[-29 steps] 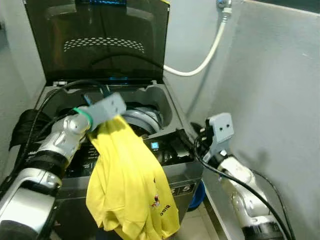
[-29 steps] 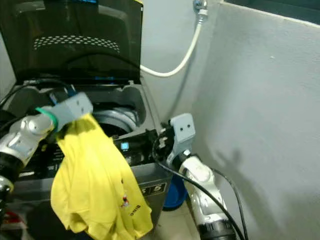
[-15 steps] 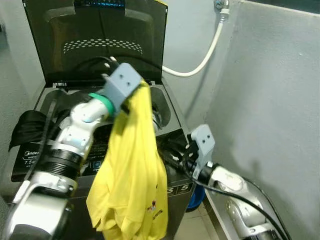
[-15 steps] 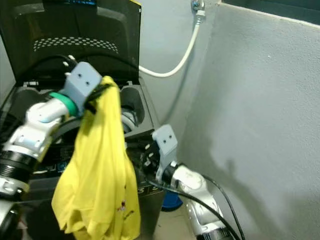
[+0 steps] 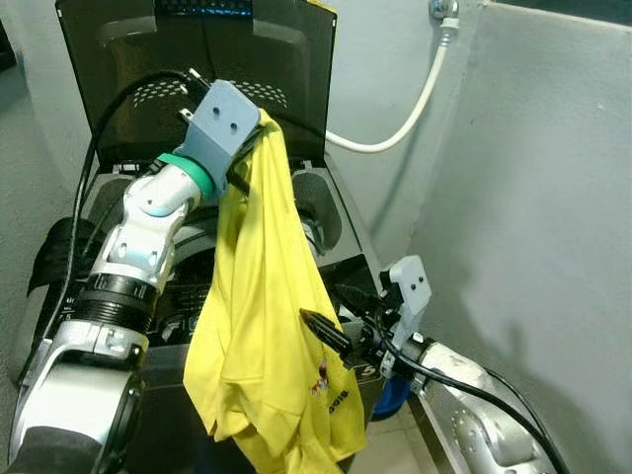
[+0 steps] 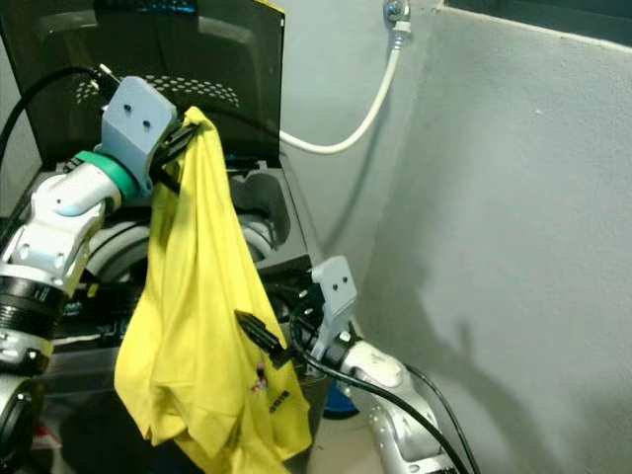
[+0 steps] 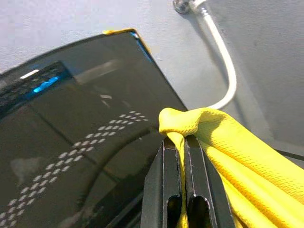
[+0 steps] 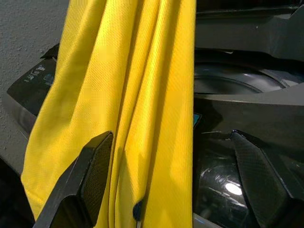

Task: Clothes washing

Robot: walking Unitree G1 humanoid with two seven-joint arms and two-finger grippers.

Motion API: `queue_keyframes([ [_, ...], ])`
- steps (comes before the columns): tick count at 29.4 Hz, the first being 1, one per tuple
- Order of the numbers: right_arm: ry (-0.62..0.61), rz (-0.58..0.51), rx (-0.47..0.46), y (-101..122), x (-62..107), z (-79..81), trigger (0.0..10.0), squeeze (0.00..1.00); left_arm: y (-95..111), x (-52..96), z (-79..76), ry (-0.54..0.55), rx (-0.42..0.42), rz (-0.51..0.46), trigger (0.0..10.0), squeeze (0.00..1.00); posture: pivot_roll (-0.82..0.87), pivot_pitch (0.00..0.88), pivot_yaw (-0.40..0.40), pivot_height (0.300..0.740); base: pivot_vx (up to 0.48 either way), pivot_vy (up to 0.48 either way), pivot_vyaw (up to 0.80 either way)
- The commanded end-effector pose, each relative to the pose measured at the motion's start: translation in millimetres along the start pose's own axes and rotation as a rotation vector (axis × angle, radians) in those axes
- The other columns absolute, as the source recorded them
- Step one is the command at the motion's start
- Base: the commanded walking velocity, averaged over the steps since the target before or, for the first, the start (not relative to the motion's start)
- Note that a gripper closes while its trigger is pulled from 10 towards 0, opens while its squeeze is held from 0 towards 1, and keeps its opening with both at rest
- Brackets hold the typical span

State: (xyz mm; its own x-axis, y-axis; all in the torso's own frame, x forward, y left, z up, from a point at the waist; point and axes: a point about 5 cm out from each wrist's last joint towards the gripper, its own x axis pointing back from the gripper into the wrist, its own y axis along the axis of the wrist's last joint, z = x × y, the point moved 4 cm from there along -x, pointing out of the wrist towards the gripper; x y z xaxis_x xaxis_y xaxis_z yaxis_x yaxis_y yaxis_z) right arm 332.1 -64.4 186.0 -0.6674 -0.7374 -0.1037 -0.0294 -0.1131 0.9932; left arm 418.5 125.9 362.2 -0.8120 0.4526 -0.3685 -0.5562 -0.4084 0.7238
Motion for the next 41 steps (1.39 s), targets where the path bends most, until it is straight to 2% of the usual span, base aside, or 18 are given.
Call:
queue_keyframes([
  [1,-0.027,0.009,0.001,-1.7,4.9,-3.6,10.0,0.29,-0.1,-0.9,-5.7,-0.021,-0.01,0.0,10.0,0.0,-0.05,0.033,0.047,0.74,0.0,0.0,0.0],
  [2,-0.038,0.006,0.005,-0.4,6.1,-5.1,10.0,0.0,-0.4,-2.6,-8.0,-0.028,-0.01,0.0,10.0,0.0,-0.05,0.038,0.058,0.74,0.0,0.0,0.0],
  [7,-0.062,-0.006,0.001,4.8,9.6,-8.1,10.0,0.0,0.7,-7.1,-15.3,-0.056,-0.016,-0.006,10.0,0.0,-0.06,0.048,0.074,0.74,0.0,0.0,0.0],
  [12,-0.056,-0.004,-0.01,5.1,11.8,-4.0,10.0,0.0,1.9,-7.8,-18.9,-0.072,-0.012,-0.01,10.0,0.0,-0.06,0.051,0.079,0.74,0.0,0.0,0.0],
  [13,-0.04,0.001,-0.02,3.1,12.5,-0.2,10.0,0.26,1.4,-6.8,-19.0,-0.072,-0.009,-0.009,10.0,0.0,-0.06,0.049,0.08,0.74,0.0,0.0,0.0],
  [14,-0.012,-0.003,-0.062,1.4,13.8,5.0,10.0,1.0,0.7,-6.3,-20.0,-0.076,-0.004,-0.008,10.0,0.0,-0.07,0.048,0.089,0.74,0.0,0.0,0.0],
  [20,0.059,-0.007,-0.152,0.2,21.1,15.6,10.0,1.0,5.5,-9.1,-26.5,-0.105,0.004,-0.028,10.0,0.0,-0.06,0.044,0.088,0.74,0.0,0.0,0.0],
  [24,0.091,0.022,-0.134,-2.6,22.9,20.3,10.0,1.0,7.9,-10.5,-25.3,-0.106,0.022,-0.04,10.0,0.0,-0.08,0.047,0.096,0.74,0.0,0.0,0.0],
  [28,0.085,0.068,-0.074,-13.7,21.8,20.3,10.0,1.0,11.7,-12.7,-26.9,-0.102,0.061,-0.057,10.0,0.0,-0.08,0.052,0.089,0.74,0.0,0.0,0.0],
  [34,0.079,0.074,-0.064,-15.5,19.6,20.5,10.0,1.0,12.8,-12.0,-27.9,-0.109,0.077,-0.063,10.0,0.0,-0.08,0.052,0.09,0.74,0.0,0.0,0.0],
  [36,0.028,0.085,-0.02,-18.7,14.0,14.5,10.0,1.0,16.0,-10.5,-32.5,-0.162,0.09,-0.077,10.0,0.0,-0.08,0.051,0.091,0.74,0.0,0.0,0.0],
  [39,-0.01,0.088,-0.002,-20.2,11.9,9.3,10.0,1.0,18.9,-9.3,-36.5,-0.201,0.094,-0.086,10.0,0.0,-0.08,0.049,0.088,0.74,0.0,0.0,0.0],
  [41,-0.072,0.105,0.008,-24.5,10.2,-0.4,10.0,1.0,22.6,-7.2,-43.4,-0.257,0.101,-0.1,10.0,0.0,-0.08,0.049,0.083,0.74,0.0,0.0,0.0],
])
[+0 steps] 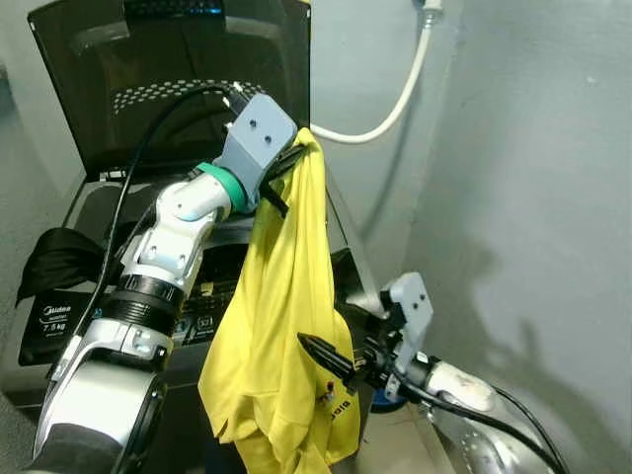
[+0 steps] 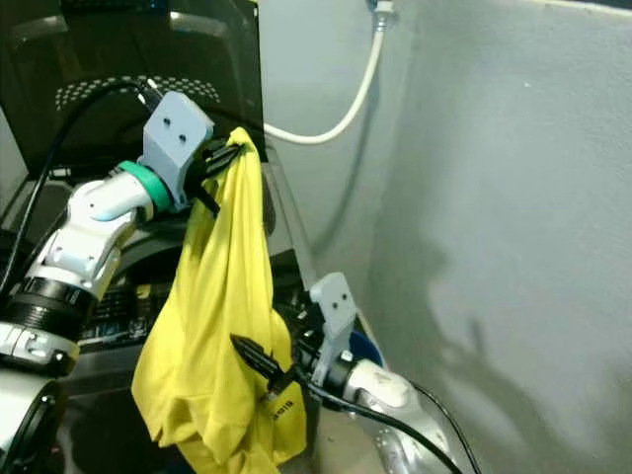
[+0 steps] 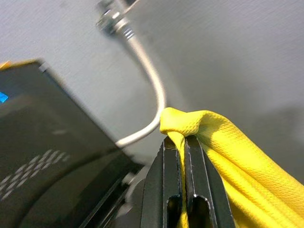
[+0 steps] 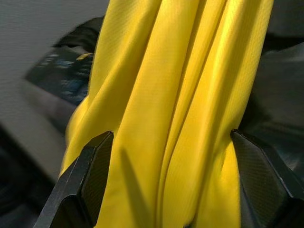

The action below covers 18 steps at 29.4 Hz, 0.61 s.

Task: Clothes washing

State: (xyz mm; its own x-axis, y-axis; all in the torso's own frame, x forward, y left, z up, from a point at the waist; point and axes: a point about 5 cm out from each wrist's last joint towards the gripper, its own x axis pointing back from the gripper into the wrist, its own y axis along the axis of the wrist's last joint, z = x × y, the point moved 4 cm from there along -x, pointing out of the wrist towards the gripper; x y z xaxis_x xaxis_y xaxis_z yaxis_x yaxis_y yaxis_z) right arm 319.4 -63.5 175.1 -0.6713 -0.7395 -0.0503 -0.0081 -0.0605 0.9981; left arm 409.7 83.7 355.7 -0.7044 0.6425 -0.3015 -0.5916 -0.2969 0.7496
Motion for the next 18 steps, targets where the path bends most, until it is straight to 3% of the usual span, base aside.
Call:
queue_keyframes([
  [1,-0.067,0.052,-0.014,-14.1,0.5,-9.6,10.0,1.0,4.8,0.9,-5.4,-0.044,0.011,-0.019,10.0,0.0,-0.08,0.049,0.083,0.74,0.0,0.0,0.0],
  [2,-0.072,0.061,-0.026,-16.3,0.1,-11.5,10.0,0.24,5.1,1.3,-9.6,-0.069,0.017,-0.021,10.0,0.0,-0.08,0.051,0.08,0.74,0.0,0.0,0.0],
  [3,-0.072,0.061,-0.026,-16.3,0.1,-11.5,10.0,0.24,5.1,1.3,-9.6,-0.069,0.017,-0.021,10.0,0.0,-0.08,0.051,0.08,0.74,0.0,0.0,0.0],
  [4,-0.072,0.078,-0.02,-19.1,-0.3,-11.7,10.0,0.0,4.9,1.9,-13.2,-0.086,0.024,-0.024,10.0,0.0,-0.08,0.053,0.078,0.74,0.0,0.0,0.0],
  [7,-0.026,0.096,-0.017,-24.4,-2.2,-1.7,10.0,0.0,5.2,2.1,-19.2,-0.104,0.048,-0.033,10.0,0.0,-0.08,0.053,0.07,0.74,0.0,0.0,0.0],
  [9,0.038,0.071,-0.066,-22.0,-3.0,9.3,10.0,0.0,4.6,2.3,-19.8,-0.108,0.046,-0.033,10.0,0.0,-0.08,0.053,0.066,0.74,0.0,0.0,0.0],
  [18,0.144,0.065,-0.074,-23.4,-3.5,27.8,10.0,0.0,1.7,4.4,-17.0,-0.095,0.064,-0.031,10.0,0.0,-0.08,0.047,0.063,0.74,0.0,0.0,0.0],
])
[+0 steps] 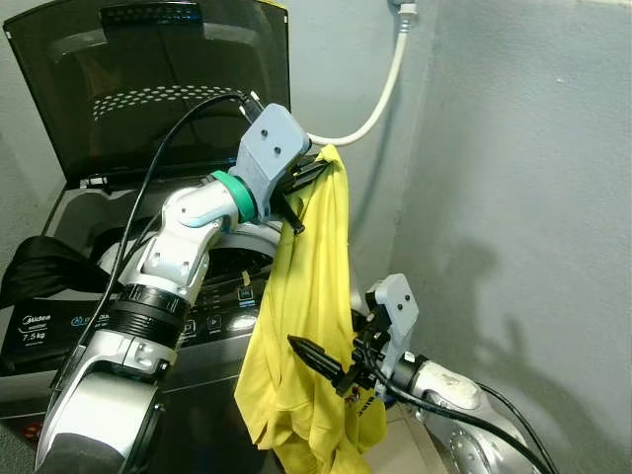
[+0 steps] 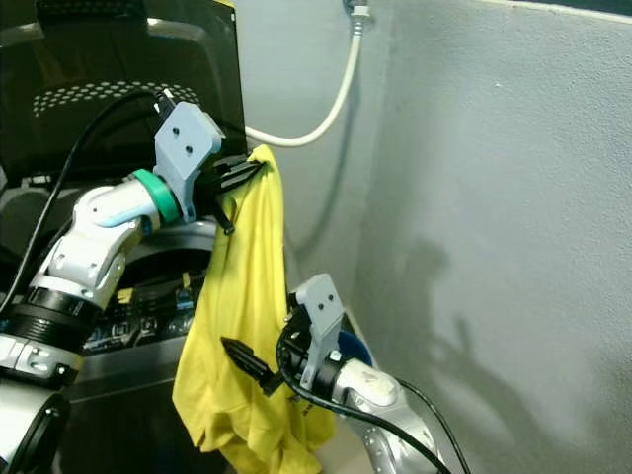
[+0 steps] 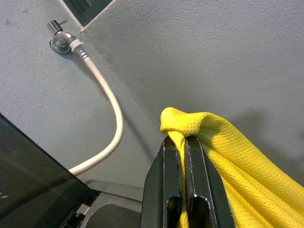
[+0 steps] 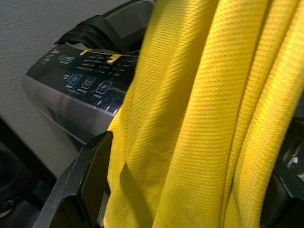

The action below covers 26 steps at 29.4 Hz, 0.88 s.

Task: Clothes washing

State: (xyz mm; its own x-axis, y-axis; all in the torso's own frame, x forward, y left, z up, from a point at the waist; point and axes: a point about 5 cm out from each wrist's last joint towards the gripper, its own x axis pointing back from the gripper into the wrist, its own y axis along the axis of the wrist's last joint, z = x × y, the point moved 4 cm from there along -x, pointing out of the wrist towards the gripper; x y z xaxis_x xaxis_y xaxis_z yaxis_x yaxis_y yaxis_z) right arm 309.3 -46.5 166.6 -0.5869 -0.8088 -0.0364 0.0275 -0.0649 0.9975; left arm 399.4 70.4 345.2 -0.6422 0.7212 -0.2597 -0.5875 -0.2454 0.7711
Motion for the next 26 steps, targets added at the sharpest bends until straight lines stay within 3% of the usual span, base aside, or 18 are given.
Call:
queue_keyframes([
  [1,0.036,0.044,-0.046,-14.3,0.6,8.9,10.0,0.0,-0.2,2.8,2.4,0.011,0.014,-0.006,10.0,0.0,-0.08,0.047,0.063,0.74,0.0,0.0,0.0],
  [5,0.072,0.051,-0.052,-16.0,0.1,16.9,10.0,0.0,1.0,3.6,2.5,0.02,0.024,-0.014,10.0,0.0,-0.09,0.04,0.061,0.74,0.0,0.0,0.0],
  [14,0.024,0.075,-0.034,-23.9,-11.6,16.5,10.0,0.0,4.4,0.4,1.2,0.053,0.054,-0.039,10.0,0.0,-0.09,0.031,0.045,0.74,0.0,0.0,0.0],
  [18,0.034,0.041,-0.054,-15.2,-15.4,19.1,10.0,0.0,4.1,1.6,-1.5,0.058,0.066,-0.044,10.0,0.0,-0.09,0.036,0.042,0.74,0.0,0.0,0.0],
  [26,0.038,0.004,-0.046,-0.9,-19.5,12.8,10.0,0.0,-1.6,10.6,7.3,0.108,0.057,-0.016,10.0,0.0,-0.07,0.03,0.023,0.74,0.0,0.0,0.0],
])
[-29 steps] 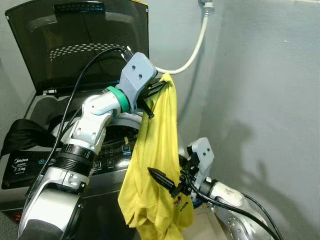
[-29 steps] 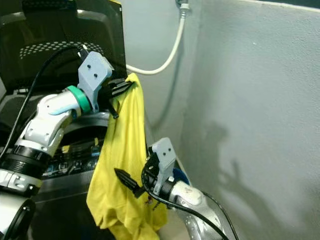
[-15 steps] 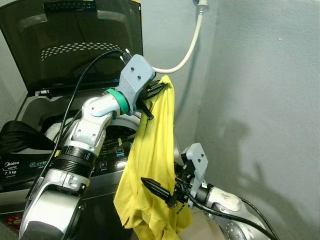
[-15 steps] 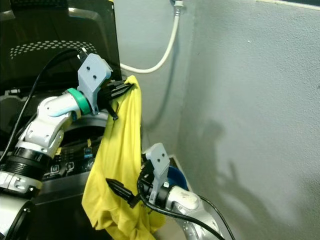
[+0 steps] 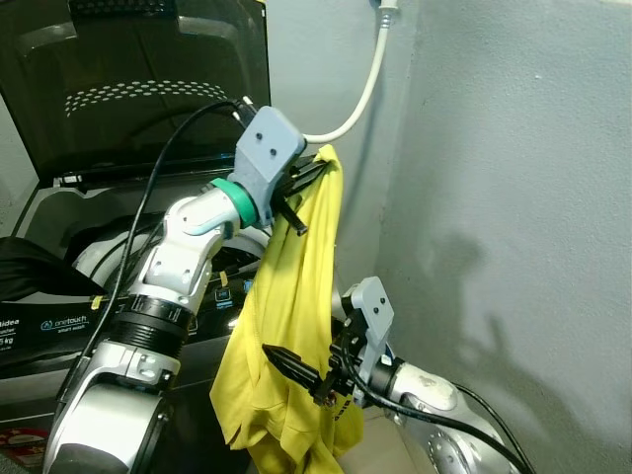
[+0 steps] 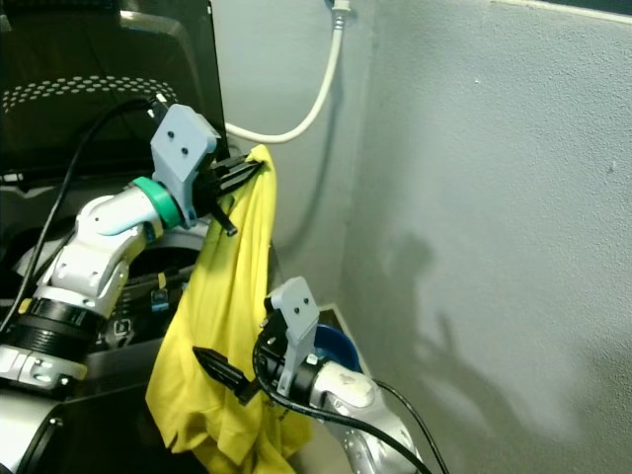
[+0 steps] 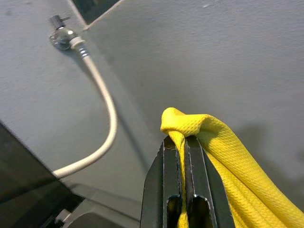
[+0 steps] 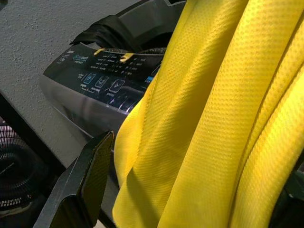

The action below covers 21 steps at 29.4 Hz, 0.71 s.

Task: Clothes washing

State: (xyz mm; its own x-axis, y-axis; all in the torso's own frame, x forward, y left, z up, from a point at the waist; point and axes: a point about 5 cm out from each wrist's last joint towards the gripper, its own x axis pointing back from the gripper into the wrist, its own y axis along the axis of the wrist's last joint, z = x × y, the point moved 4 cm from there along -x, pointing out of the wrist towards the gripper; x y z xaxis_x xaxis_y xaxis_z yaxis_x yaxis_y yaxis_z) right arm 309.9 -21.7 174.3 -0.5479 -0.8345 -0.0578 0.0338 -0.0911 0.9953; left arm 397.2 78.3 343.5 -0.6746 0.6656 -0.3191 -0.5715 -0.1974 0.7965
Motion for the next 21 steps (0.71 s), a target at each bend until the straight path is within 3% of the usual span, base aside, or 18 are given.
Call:
queue_keyframes([
  [1,-0.002,0.015,-0.014,-3.4,-3.6,-1.5,10.0,0.0,-2.4,8.5,14.5,0.064,-0.012,0.019,10.0,0.0,-0.06,0.02,0.006,0.74,0.0,0.0,0.0],
  [7,0.029,0.015,-0.001,-0.7,-10.5,0.4,10.0,0.0,-11.7,21.7,39.0,0.18,-0.033,0.073,10.0,0.0,-0.04,0.02,-0.013,0.74,0.0,0.0,0.0],
  [15,0.048,0.019,0.001,0.7,-13.4,-3.3,10.0,0.0,-15.5,26.5,44.4,0.231,-0.047,0.102,10.0,0.0,-0.01,0.028,-0.044,0.74,0.0,0.0,0.0],
  [21,0.092,0.018,-0.032,-0.6,-20.6,6.6,10.0,0.0,-20.1,36.3,50.3,0.245,-0.068,0.135,10.0,0.0,0.0,0.035,-0.059,0.74,0.0,0.0,0.0],
])
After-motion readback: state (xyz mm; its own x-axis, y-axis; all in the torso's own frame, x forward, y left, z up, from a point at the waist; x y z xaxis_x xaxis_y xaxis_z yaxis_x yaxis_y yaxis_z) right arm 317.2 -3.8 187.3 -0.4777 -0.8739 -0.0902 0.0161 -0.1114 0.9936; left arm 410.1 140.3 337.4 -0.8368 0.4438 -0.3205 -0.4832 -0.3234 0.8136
